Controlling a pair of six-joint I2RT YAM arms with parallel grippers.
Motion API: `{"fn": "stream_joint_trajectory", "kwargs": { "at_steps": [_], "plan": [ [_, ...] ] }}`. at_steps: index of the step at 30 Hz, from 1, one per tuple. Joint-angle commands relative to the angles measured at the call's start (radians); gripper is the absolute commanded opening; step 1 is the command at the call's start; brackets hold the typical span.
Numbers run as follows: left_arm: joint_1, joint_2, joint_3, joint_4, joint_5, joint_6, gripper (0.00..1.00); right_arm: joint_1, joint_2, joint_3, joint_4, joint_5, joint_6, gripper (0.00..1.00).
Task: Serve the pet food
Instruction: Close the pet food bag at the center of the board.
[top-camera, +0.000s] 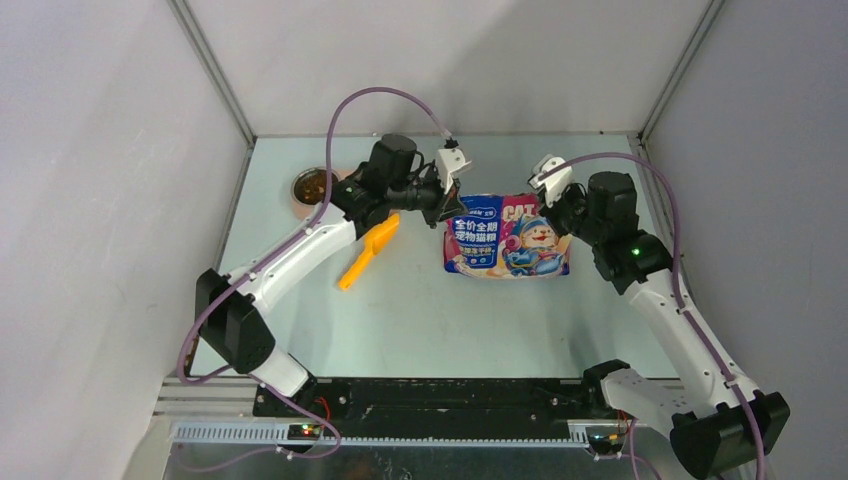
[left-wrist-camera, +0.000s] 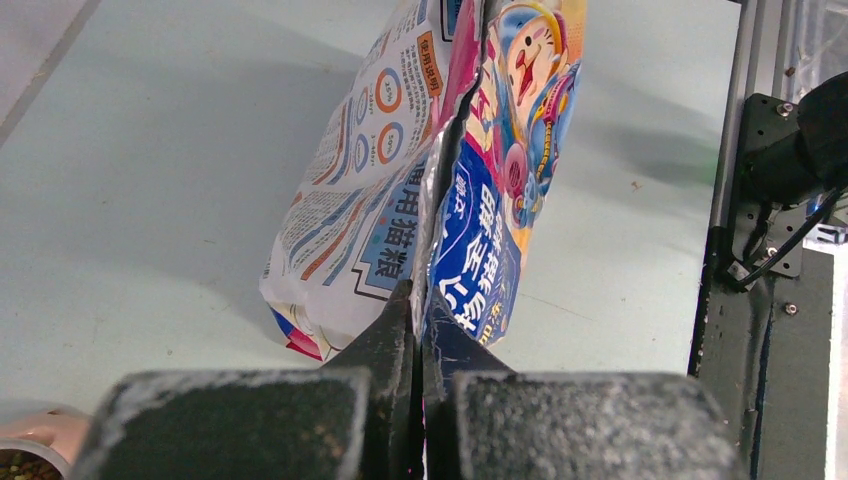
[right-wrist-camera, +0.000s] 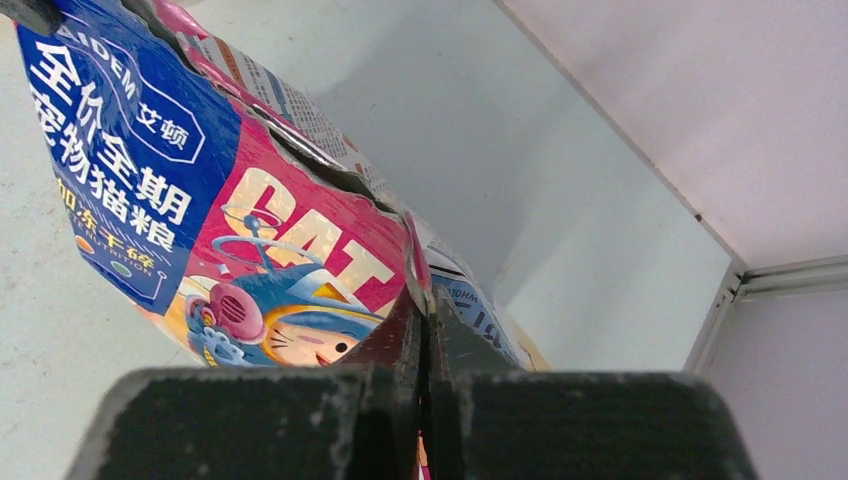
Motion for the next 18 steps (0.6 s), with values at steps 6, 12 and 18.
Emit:
{"fn": "stream_joint_trajectory", "kwargs": {
  "at_steps": [6, 12, 18],
  "plan": [
    [0.025, -0.123, 0.019, -0.007, 0.007, -0.012, 0.00, -0.085, -0.041, 0.007, 0.039, 0.157, -0.036, 0.47],
    [0.036, -0.134, 0.015, -0.006, 0.009, -0.008, 0.00, -0.112, -0.048, 0.005, -0.005, 0.120, -0.078, 0.45],
    [0.041, -0.132, 0.016, -0.004, 0.015, -0.013, 0.00, -0.129, -0.057, -0.003, 0.012, 0.148, -0.077, 0.00]
  ]
}}
